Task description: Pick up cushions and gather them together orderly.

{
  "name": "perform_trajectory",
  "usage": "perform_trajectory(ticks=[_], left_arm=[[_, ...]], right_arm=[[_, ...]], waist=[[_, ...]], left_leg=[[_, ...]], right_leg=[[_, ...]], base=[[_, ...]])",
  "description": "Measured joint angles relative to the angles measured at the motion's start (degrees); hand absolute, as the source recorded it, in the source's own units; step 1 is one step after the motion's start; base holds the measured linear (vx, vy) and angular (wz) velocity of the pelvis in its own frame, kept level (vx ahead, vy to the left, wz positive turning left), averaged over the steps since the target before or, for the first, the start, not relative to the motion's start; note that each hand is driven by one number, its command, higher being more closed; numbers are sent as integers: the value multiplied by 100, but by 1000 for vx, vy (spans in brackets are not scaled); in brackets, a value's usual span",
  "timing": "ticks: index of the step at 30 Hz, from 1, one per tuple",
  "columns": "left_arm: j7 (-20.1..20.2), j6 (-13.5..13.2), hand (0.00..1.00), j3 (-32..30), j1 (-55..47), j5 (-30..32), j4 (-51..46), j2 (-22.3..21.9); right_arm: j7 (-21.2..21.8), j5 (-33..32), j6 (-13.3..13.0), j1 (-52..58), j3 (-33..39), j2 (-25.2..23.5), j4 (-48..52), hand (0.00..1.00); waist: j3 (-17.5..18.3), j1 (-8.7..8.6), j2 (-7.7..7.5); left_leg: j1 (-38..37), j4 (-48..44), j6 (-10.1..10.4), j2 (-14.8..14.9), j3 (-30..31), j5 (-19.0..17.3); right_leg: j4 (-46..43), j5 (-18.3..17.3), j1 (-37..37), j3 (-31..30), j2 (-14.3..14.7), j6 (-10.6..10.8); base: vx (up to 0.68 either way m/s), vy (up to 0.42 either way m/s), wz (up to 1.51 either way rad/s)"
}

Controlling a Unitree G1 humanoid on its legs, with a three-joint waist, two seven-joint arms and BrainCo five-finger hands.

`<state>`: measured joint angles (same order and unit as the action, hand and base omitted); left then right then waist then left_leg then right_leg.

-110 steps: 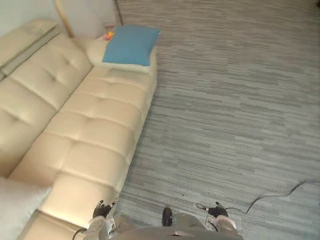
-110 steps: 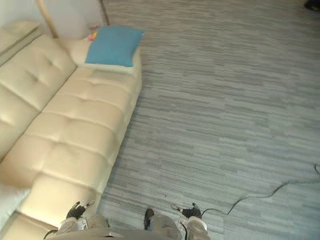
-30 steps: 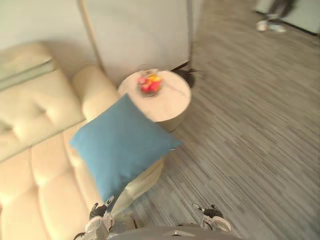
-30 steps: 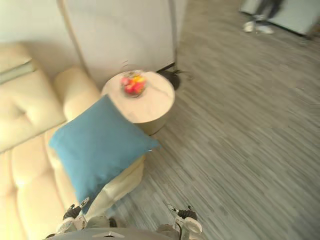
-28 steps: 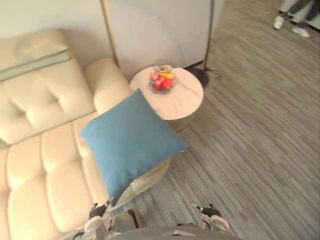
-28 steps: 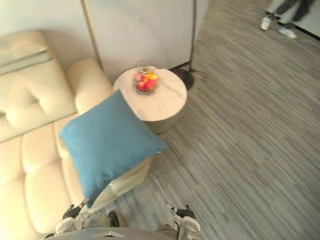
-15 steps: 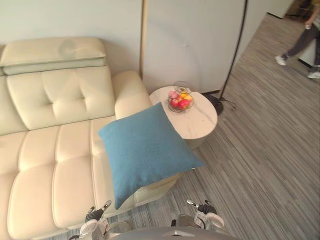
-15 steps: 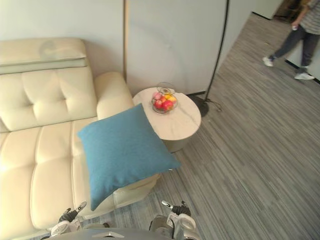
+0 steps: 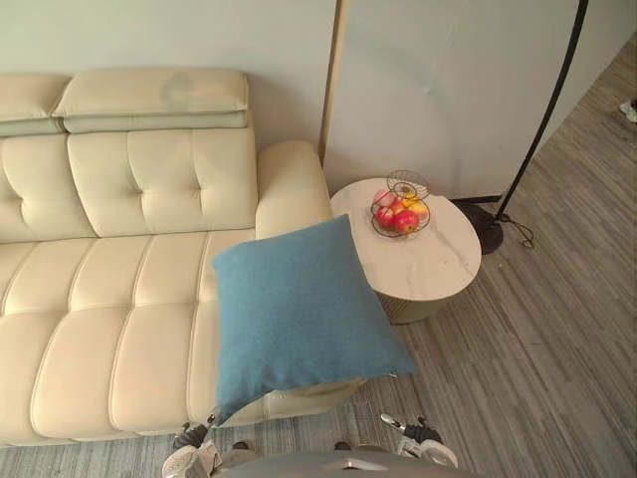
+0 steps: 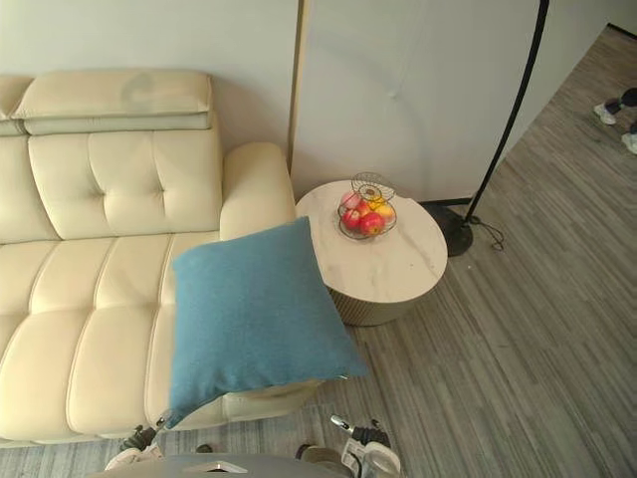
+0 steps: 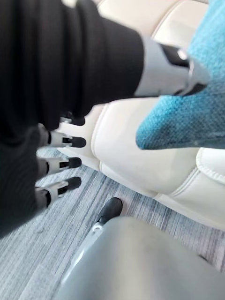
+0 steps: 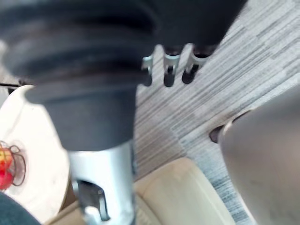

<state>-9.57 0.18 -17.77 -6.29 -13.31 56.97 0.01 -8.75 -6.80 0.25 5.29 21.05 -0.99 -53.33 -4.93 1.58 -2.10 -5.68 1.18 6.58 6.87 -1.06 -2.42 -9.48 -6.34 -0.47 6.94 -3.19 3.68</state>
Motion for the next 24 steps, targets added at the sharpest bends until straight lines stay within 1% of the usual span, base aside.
perform_trajectory(ticks=[1, 4, 6, 8, 10, 11, 12, 14, 17, 20, 21, 24], left_arm=[[-3, 5, 0, 9, -3, -3, 0, 36], [-12, 6, 0, -12, -3, -67, -18, 127], [-27, 8, 0, -72, -21, -235, -89, 210], [-42, 6, 0, -165, -118, -264, -314, 243], [-52, -4, 0, -236, -231, -292, -587, 331], [-54, -4, 0, -240, -238, -294, -641, 353], [-54, -9, 0, -238, -239, -361, -832, 412], [-62, -26, 0, -238, -247, -444, -1116, 459], [-148, -83, 0, -219, -248, -482, -1622, 470], [-228, -149, 0, -88, -245, -578, -2095, 469], [-258, -171, 0, 28, -232, -578, -2271, 468], [-273, -205, 0, 356, -146, -580, -2384, 466]], right_arm=[[-12, 3, 1, 48, 73, 1, 6, 0], [-22, 46, 6, 101, 417, 46, 109, 0], [-42, 50, 22, 129, 714, 216, 404, 0], [-50, 54, 30, 145, 752, 390, 747, 0], [-49, 208, 26, 183, 771, 751, 1278, 0], [-49, 244, 28, 184, 779, 816, 1401, 0], [-45, 284, 30, 175, 787, 984, 1745, 0], [-42, 462, 31, 152, 775, 1111, 2066, 0], [-26, 667, 23, -7, 563, 1267, 2593, 0], [-3, 720, 4, -222, 74, 1279, 3122, 0], [7, 721, -11, -359, -198, 1279, 3276, 0], [20, 720, -30, -622, -623, 1278, 3461, 0]], waist=[[5, -17, -40], [41, -32, -96], [60, -39, -132], [61, -77, -134], [88, -118, -101], [91, -137, -90], [98, -172, -68], [104, -174, -58], [114, -179, -32], [108, -186, -15], [106, -184, -12], [90, -171, 11]], left_leg=[[-28, 1, -3, -45, -29, 2], [-15, 5, -20, -125, -56, 8], [-11, 11, -57, -155, -110, -4], [-6, 17, -81, -159, -178, -6], [-6, 50, -127, -175, -222, 4], [-6, 78, -144, -179, -223, 17], [15, 131, -165, -188, -217, 59], [53, 124, -164, -189, -213, 72], [59, 117, -161, -192, -212, 88], [75, 105, -160, -194, -212, 91], [84, 102, -161, -197, -212, 91], [152, 85, -165, -206, -204, 94]], right_leg=[[123, 61, 85, -9, -31, 27], [280, 166, 121, -40, -84, 45], [381, 253, 115, -152, -93, 54], [426, 303, 115, -212, -89, 65], [467, 347, 71, -319, -85, 76], [476, 358, 60, -318, -85, 75], [509, 396, 28, -323, -87, 73], [572, 453, 25, -326, -86, 86], [661, 531, 24, -334, -83, 82], [702, 581, 25, -338, -79, 78], [728, 601, 27, -338, -79, 76], [826, 668, 17, -335, -81, 74]], base=[[11, 49, -2], [-15, 59, -5], [-54, 41, -17], [-78, 17, -22], [-102, 12, -22], [-67, 3, -7], [-61, 4, 0], [-51, 6, 0], [0, 0, 0], [0, 0, 0], [0, 0, 0], [0, 0, 0]])
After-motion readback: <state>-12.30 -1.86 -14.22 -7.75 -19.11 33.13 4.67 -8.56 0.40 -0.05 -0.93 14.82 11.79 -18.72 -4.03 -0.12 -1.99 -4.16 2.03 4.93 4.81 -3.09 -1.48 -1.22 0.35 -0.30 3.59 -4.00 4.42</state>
